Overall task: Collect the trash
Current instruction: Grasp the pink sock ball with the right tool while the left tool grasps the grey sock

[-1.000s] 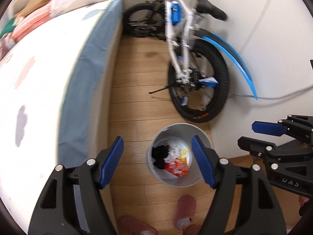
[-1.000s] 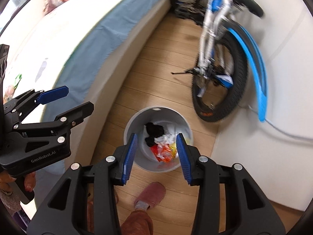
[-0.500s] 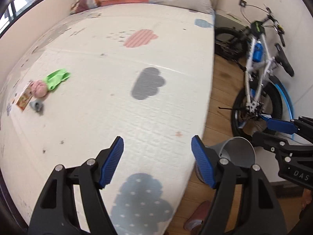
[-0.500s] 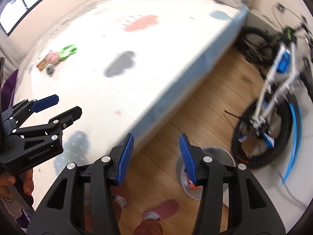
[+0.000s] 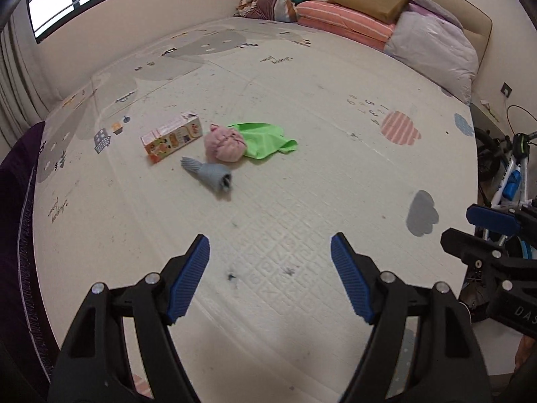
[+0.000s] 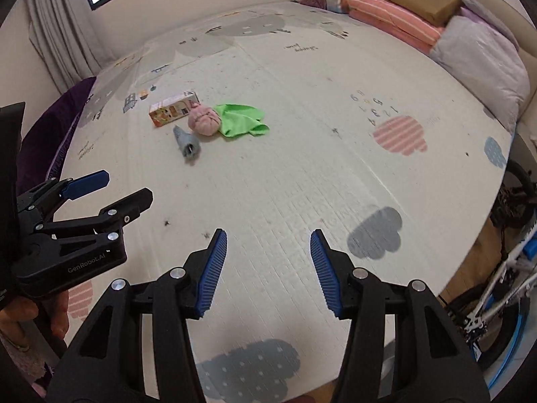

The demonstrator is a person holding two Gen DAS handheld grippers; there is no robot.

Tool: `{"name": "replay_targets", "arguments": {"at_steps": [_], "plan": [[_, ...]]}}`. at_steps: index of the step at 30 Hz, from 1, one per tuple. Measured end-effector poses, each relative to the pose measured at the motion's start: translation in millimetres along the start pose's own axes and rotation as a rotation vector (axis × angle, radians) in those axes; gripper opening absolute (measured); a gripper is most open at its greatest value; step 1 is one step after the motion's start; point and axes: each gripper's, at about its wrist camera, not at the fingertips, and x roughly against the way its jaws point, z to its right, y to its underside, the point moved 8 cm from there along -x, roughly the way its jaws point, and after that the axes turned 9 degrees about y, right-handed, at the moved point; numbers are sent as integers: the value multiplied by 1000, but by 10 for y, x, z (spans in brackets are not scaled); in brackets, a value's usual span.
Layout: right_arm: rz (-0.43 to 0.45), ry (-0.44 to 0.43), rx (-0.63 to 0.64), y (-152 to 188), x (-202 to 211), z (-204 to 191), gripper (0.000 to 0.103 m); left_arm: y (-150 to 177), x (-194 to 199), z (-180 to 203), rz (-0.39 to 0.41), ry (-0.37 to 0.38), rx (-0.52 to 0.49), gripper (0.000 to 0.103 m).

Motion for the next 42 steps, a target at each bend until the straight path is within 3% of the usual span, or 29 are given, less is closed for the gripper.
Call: {"name": "replay_targets", "arguments": {"at_steps": [9, 19, 27, 33, 42], "plan": [[15, -71, 144, -648, -392, -609, 50, -270, -54, -550, 33, -37, 71, 75], [29, -137, 323, -1310, -1037, -895, 59, -451, -439, -890, 22, -116, 164, 75], [9, -198, 485, -1561, -1641, -1024, 59, -459, -866, -1058, -1, -164, 275, 75], [26, -258, 625, -1613, -1993, -1187, 59, -413, -1212, -999, -16, -169, 294, 75], [31, -341, 712, -1656, -2255, -1432, 59, -389, -1546, -1146, -4, -211, 316, 75]]}}
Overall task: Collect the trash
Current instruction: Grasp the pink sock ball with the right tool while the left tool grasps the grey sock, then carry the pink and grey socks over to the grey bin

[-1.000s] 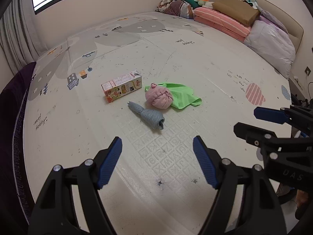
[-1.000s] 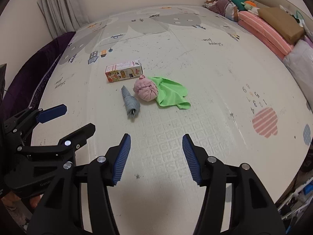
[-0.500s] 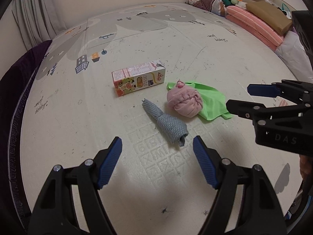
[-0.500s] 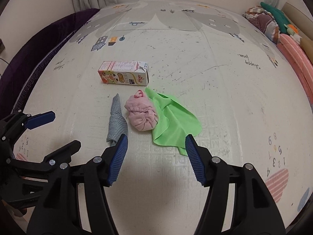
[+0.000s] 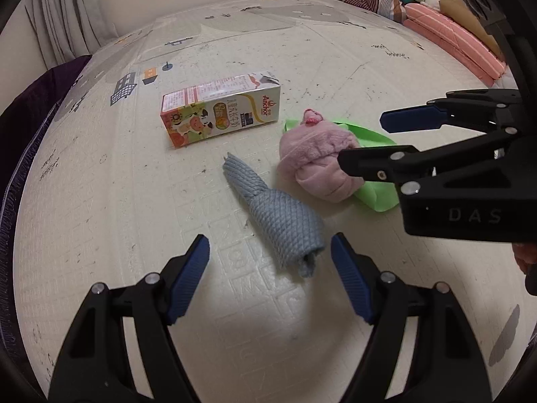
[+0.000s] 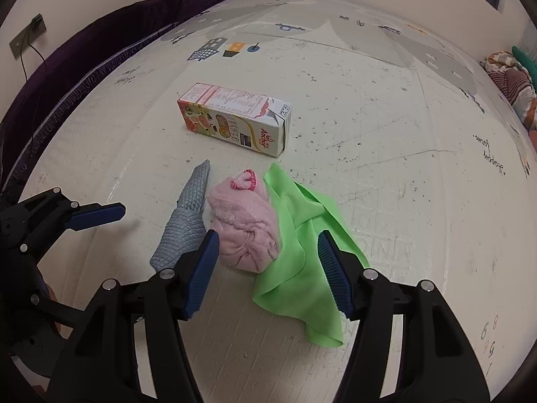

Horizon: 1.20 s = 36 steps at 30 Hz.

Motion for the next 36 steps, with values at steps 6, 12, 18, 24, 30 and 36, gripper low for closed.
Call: {"name": "replay_targets", "arguments": {"at_steps": [6, 12, 18, 24, 30, 36], "plan": [[-22, -39, 17, -67, -192, -94, 59, -36, -188, -113, -5, 36, 34, 47], [-42, -43, 34, -93, -286, -222, 43, -20, -243, -145, -23, 87, 56, 13], [-35, -35, -17, -115, -194, -203, 41, -25, -162, -202, -18, 113, 73, 8], [-31, -37, -84, -49, 4, -224, 41, -16, 49, -239, -6, 118, 57, 8], [-49, -41, -174, 114, 214, -340, 41, 34, 414, -220, 4, 129, 13, 8], [-64, -23, -292, 359, 504, -487, 41, 134, 811, -167, 4, 158, -64, 8]]}}
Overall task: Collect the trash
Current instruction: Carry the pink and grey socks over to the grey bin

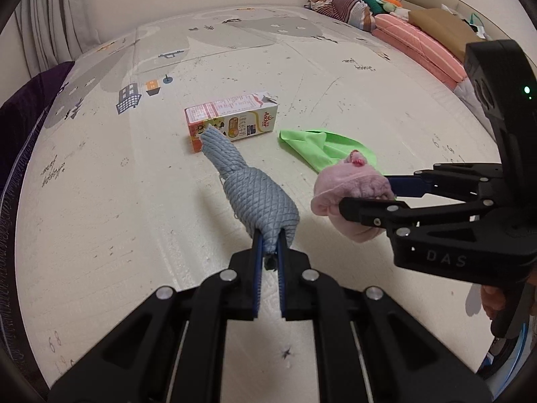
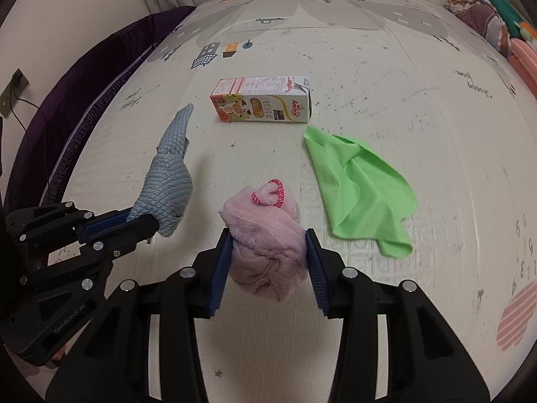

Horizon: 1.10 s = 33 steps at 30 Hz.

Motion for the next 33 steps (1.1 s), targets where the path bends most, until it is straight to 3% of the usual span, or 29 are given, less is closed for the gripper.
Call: {"name": "replay_targets", "arguments": {"at_steps": [9, 17, 24, 33], "plan": [[35, 79, -201, 533, 583, -95, 41, 238, 484, 311, -32, 91, -194, 8], [62, 169, -409, 1225, 1134, 50, 41, 546, 742, 894, -68, 205, -388, 8], [60, 285, -580, 2120, 1676, 377, 41, 937, 814, 1678, -106, 329, -552, 8], [55, 426, -841, 3582, 2472, 734, 41, 1670, 975, 2861, -174, 485, -775, 8]]}}
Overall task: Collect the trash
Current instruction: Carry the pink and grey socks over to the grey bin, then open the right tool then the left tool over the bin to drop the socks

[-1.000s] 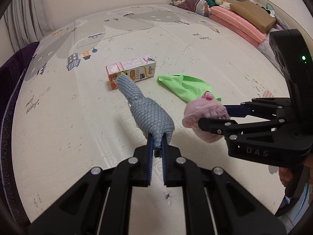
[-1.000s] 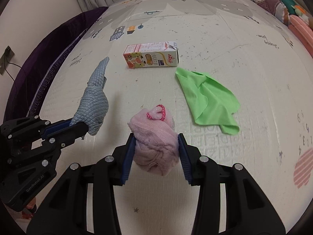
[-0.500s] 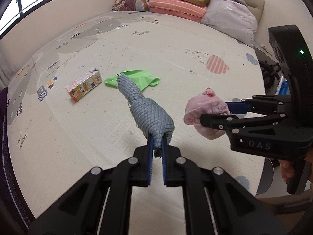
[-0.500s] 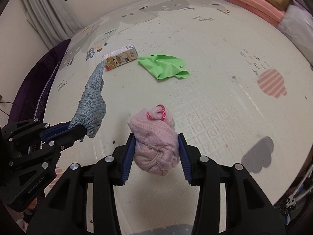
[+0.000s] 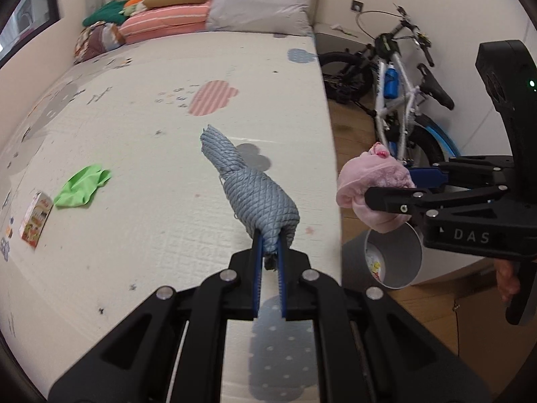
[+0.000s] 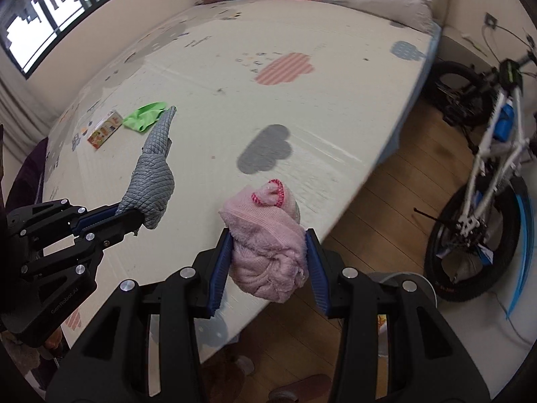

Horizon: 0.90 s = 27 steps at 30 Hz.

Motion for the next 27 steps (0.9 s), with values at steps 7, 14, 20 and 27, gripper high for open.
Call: {"name": "replay_targets", "arguments": {"at_steps": [7, 14, 20, 27], "plan": [[-3, 100, -164, 575, 324, 1061, 41, -182, -315, 1074, -24, 119, -133, 8], [-13, 177, -305, 1133, 559, 1938, 41, -188, -675, 2029, -72, 221, -255, 9], [-10, 205, -379, 1452, 670, 2402, 41, -129, -941, 2571, -107, 264, -318, 9], [-1, 176, -404, 1559, 559, 2671, 43, -50, -1171, 2866, -136, 268, -347, 9]]}}
